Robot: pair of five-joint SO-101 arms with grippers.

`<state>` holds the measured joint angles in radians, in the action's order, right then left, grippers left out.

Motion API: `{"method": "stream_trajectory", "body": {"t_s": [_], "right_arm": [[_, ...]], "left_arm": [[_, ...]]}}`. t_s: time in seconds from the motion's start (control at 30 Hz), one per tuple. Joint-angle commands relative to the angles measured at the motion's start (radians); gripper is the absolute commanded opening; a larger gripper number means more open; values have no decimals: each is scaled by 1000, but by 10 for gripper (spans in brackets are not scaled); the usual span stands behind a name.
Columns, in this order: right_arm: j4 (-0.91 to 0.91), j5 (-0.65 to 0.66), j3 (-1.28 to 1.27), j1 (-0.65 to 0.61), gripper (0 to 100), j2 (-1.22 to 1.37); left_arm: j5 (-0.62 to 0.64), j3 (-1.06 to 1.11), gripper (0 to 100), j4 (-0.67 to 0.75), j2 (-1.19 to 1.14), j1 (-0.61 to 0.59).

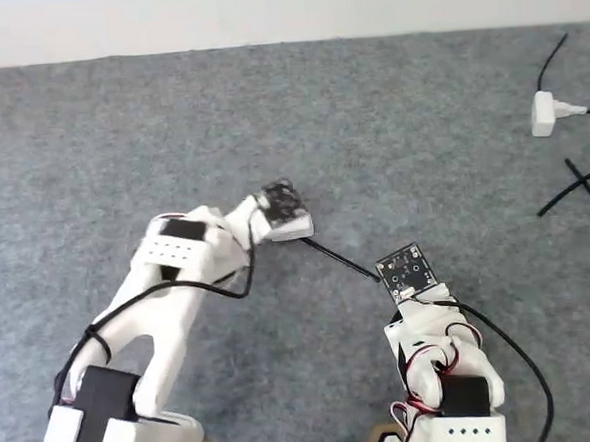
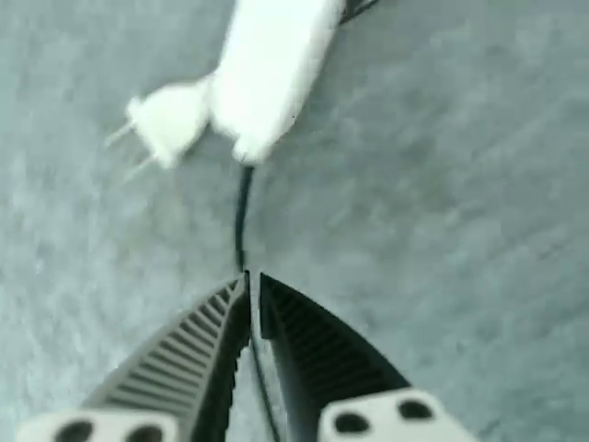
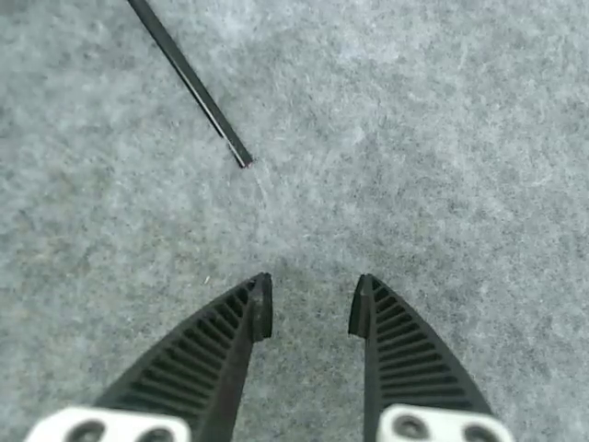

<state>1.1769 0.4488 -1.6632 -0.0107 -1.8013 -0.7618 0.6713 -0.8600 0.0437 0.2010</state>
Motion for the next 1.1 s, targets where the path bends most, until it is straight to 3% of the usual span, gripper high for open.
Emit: {"method": "stream_trajectory", "body": {"t_s": [0.0,0.1,0.13,0.27,0.5,0.77,0.83,1.0,1.07], "right_arm": [[12,-3,-18,-8,165,-8],[12,-3,-18,-8,165,-8],[12,-3,-18,-8,165,-8],[12,-3,-18,-8,165,-8],[12,-3,-18,-8,165,-8],[12,-3,-18,-8,165,-8],[12,-3,-18,-8,165,-8],[13,-3,-18,-8,165,-8],[13,-3,-18,-8,165,-8]], "left_arm": [[11,-39,125,18,44,46],[6,-79,305,23,44,46],[2,-96,321,23,43,46],[-120,-142,288,20,38,77],[-149,-367,285,9,-247,146],[-149,-834,280,-259,-612,146],[-149,-915,236,-316,-664,146],[-149,-1030,3,-394,-726,141],[-149,-1040,22,-436,-726,138]]}}
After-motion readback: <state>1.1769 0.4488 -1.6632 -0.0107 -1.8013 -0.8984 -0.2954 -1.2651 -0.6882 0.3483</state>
